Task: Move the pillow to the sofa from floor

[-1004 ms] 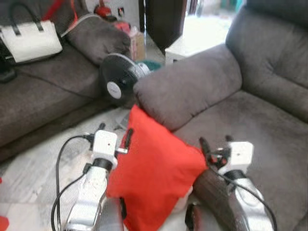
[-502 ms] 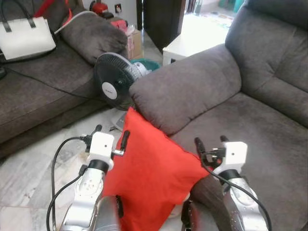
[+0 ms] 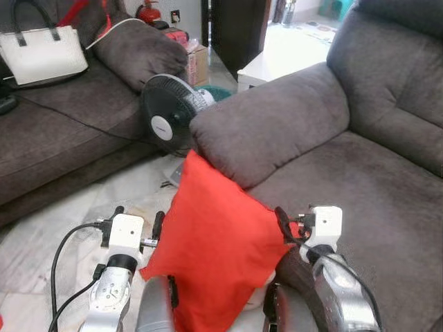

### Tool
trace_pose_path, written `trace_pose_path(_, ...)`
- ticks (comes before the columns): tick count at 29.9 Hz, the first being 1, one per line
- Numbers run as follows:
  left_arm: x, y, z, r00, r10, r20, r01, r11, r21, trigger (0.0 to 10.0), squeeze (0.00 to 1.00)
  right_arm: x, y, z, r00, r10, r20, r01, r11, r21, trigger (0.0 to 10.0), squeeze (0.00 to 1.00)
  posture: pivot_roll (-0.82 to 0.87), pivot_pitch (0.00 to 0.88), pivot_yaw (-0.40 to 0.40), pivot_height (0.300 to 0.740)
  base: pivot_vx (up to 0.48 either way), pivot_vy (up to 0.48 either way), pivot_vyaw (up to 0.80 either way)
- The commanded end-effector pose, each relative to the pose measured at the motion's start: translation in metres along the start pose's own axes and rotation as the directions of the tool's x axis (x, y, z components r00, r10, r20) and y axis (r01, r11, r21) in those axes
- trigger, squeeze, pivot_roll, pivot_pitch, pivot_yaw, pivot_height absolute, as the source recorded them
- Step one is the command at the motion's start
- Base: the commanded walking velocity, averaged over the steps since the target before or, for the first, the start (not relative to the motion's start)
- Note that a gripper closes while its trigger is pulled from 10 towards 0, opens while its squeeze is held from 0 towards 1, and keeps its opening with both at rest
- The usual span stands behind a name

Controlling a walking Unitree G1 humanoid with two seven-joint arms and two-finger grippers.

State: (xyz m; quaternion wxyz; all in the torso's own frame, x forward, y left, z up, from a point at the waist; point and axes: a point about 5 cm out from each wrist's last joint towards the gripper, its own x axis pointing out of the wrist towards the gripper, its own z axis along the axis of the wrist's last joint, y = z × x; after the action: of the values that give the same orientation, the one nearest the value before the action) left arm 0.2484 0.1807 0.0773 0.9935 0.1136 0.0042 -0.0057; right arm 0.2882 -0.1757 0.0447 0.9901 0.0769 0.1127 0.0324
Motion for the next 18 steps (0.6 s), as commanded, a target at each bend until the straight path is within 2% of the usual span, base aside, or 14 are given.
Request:
trace_pose_path(1, 0.001, 0.001, 0.003, 1.000, 0.008, 0.007, -0.008, 1.000, 0.003, 10.0, 0.00, 0.003, -0.001, -0.001, 1.000, -0.010, -0.018, 0.011, 0.998, 0.058, 10.0, 0.00, 0.16, 0.088, -0.036, 0.561, 0.000, 0.000, 0.00)
trace_pose_path(2, 0.001, 0.001, 0.003, 1.000, 0.008, 0.007, -0.008, 1.000, 0.003, 10.0, 0.00, 0.003, -0.001, -0.001, 1.000, -0.010, -0.018, 0.011, 0.998, 0.058, 10.0, 0.00, 0.16, 0.088, -0.036, 0.561, 0.000, 0.000, 0.00)
trace_pose_path(3, 0.002, 0.001, 0.004, 1.000, 0.013, 0.013, -0.013, 1.000, -0.003, 10.0, 0.00, 0.008, 0.001, 0.002, 1.000, 0.005, -0.022, -0.002, 0.992, 0.123, 10.0, 1.00, 0.17, 0.089, -0.039, 0.561, 0.000, 0.000, 0.00)
trace_pose_path(8, 0.002, 0.001, 0.006, 1.000, 0.016, 0.019, -0.016, 1.000, -0.005, 10.0, 0.00, 0.017, 0.001, 0.005, 0.999, 0.019, -0.031, -0.013, 0.984, 0.178, 10.0, 1.00, 0.17, 0.090, -0.040, 0.561, 0.000, 0.000, 0.00)
trace_pose_path(13, 0.002, 0.002, 0.006, 1.000, 0.016, 0.016, -0.016, 1.000, -0.006, 10.0, 0.00, 0.019, 0.000, 0.004, 0.998, 0.048, -0.049, -0.039, 0.982, 0.182, 10.0, 1.00, 0.17, 0.091, -0.040, 0.561, 0.000, 0.000, 0.00)
trace_pose_path(18, 0.003, -0.001, 0.005, 1.000, 0.006, 0.013, -0.006, 1.000, -0.011, 10.0, 0.00, 0.019, -0.014, 0.002, 0.996, 0.033, -0.079, -0.022, 0.990, 0.137, 10.0, 0.98, 0.17, 0.087, -0.038, 0.561, 0.000, 0.000, 0.00)
